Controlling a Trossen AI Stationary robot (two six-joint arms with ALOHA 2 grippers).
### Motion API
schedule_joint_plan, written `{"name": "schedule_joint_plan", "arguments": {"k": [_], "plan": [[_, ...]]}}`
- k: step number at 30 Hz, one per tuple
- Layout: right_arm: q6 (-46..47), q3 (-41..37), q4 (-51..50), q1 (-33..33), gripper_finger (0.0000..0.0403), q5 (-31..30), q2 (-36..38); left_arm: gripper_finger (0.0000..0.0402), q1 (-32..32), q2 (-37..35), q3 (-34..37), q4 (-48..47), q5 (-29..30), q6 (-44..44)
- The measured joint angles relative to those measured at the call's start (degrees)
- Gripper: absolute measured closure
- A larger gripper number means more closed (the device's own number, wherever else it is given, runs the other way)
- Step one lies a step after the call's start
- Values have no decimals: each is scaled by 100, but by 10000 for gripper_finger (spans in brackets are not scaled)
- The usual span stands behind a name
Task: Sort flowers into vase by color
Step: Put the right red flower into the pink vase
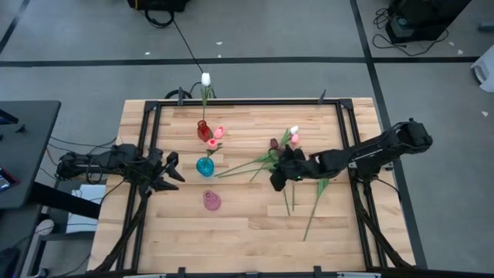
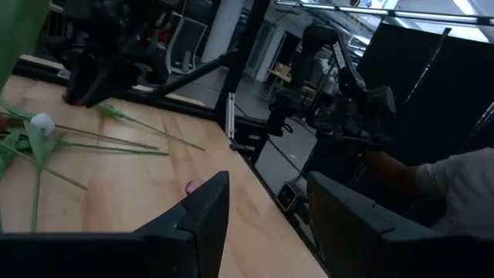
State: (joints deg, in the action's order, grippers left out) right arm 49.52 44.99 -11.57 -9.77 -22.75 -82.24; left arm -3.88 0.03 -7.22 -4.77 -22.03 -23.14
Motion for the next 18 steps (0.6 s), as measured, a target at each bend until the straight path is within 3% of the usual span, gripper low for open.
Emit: {"name": "schedule_joint_plan", "arguments": {"k": [10, 18], "plan": [[222, 760, -454, -95, 251, -12, -773, 222, 0, 0, 0, 74, 409, 49], [660, 1359, -1544, -188, 251, -10, -1000, 222, 2, 0, 0, 74, 571, 219]]}}
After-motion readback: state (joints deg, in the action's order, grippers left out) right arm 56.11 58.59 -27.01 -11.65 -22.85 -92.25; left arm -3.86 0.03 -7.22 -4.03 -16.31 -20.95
